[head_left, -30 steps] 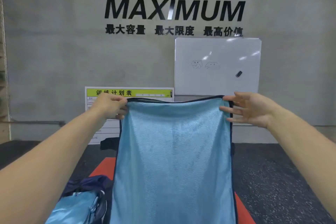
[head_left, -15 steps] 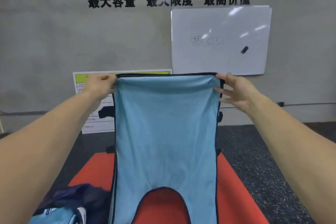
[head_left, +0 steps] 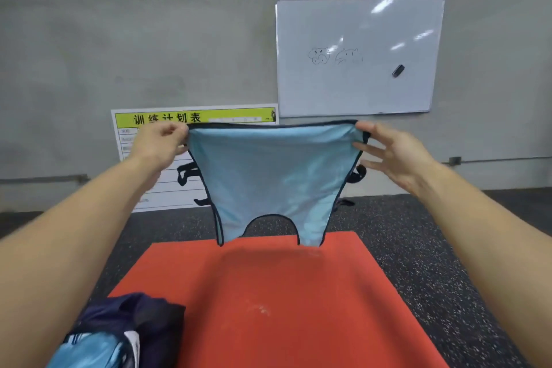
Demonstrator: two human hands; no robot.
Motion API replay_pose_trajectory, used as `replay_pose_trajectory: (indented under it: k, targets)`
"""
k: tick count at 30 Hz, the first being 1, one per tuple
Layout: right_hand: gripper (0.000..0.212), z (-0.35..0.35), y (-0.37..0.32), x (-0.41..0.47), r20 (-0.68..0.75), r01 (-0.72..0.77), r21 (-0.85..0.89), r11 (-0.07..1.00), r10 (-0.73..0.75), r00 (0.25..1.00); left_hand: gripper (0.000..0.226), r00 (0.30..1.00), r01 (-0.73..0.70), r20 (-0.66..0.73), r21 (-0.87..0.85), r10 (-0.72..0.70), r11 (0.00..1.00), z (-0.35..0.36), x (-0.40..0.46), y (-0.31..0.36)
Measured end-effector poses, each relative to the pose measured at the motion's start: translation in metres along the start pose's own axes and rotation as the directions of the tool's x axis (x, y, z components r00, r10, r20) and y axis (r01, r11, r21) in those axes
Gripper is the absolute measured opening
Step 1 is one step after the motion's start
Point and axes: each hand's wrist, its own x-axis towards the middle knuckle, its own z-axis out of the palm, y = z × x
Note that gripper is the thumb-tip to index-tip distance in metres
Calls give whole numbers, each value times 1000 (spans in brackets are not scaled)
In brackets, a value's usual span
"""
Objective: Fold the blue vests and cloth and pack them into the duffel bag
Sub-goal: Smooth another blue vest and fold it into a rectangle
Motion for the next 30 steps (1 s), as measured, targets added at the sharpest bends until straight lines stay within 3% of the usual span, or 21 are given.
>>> replay_pose_trajectory:
  k: [6, 11, 15, 20, 23, 26, 30]
  targets:
    - [35, -24, 74, -84, 38, -194, -56, 979, 197, 980, 17, 975, 168, 141, 45, -172, 985, -20, -103, -68]
    - [37, -44, 136, -173, 80, -401, -118, 908, 411, 908, 18, 917, 315, 227, 95, -329, 944, -38, -204, -136]
    - [36, -49, 174, -242, 144, -515, -279, 810, 566, 812, 18, 853, 394, 324, 111, -408, 912, -53, -281, -174]
    - [32, -60, 205, -303, 184, -600, -483, 638, 744, 643, 17, 726, 392, 469, 319, -503, 863, -77, -348, -200]
    - [31, -64, 220, -317, 218, -592, -573, 567, 802, 556, 14, 698, 385, 474, 384, -537, 839, -80, -368, -196]
    - [30, -61, 228, -316, 216, -584, -568, 580, 789, 575, 19, 731, 370, 435, 395, -526, 841, -80, -366, -190]
    - [26, -45, 225, -303, 153, -473, -594, 651, 668, 728, 22, 796, 344, 351, 408, -493, 846, -68, -351, -186]
